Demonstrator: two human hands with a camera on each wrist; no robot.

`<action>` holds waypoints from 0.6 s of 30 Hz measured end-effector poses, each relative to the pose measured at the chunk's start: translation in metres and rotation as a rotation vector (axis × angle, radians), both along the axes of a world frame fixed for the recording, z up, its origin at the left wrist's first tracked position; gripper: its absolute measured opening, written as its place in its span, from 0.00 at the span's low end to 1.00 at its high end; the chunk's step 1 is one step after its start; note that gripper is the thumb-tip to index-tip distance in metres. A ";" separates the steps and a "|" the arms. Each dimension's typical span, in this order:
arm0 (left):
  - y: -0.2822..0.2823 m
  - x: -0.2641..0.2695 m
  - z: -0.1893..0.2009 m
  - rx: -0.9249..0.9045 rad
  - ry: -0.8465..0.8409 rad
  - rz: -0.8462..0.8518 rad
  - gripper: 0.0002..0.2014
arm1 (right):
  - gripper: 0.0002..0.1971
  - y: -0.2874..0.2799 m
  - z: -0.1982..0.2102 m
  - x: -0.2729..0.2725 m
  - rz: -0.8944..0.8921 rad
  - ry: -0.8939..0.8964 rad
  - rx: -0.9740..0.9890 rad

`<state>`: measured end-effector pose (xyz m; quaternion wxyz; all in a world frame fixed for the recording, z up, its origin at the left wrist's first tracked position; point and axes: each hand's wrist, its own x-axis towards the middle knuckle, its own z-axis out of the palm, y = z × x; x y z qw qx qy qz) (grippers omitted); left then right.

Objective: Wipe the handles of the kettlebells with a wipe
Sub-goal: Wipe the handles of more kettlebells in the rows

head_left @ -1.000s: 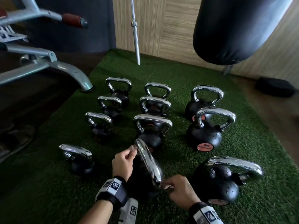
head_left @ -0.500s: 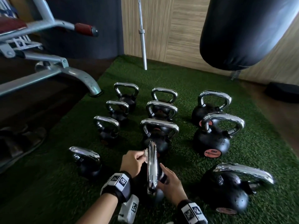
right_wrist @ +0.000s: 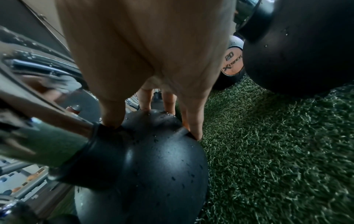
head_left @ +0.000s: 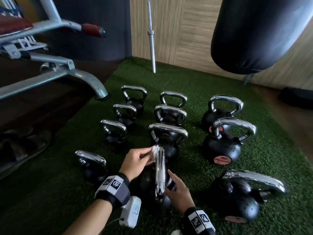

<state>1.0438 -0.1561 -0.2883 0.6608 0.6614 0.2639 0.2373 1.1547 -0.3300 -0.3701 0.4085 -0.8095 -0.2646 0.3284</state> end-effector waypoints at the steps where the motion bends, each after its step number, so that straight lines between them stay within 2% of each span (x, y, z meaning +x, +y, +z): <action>1: -0.002 -0.007 0.000 0.015 0.004 -0.025 0.14 | 0.40 0.000 0.001 -0.001 0.004 -0.001 0.003; 3: -0.007 -0.020 0.001 0.033 0.008 -0.071 0.14 | 0.43 0.001 0.001 -0.002 -0.005 0.009 0.015; 6: -0.008 -0.017 0.008 0.033 0.026 0.001 0.12 | 0.45 0.003 0.001 0.001 0.007 0.015 -0.010; 8: -0.012 -0.014 0.020 -0.046 0.034 0.035 0.09 | 0.42 0.003 0.001 0.003 0.012 -0.001 -0.028; 12: -0.009 -0.026 0.025 -0.251 0.100 -0.090 0.12 | 0.41 0.002 0.001 0.006 0.021 -0.034 -0.033; 15: -0.010 -0.035 0.024 -0.235 0.170 -0.190 0.10 | 0.40 0.001 0.004 0.007 0.006 -0.019 -0.011; 18: -0.020 -0.036 0.025 -0.189 0.116 -0.119 0.08 | 0.40 0.000 0.008 0.008 0.007 -0.025 -0.002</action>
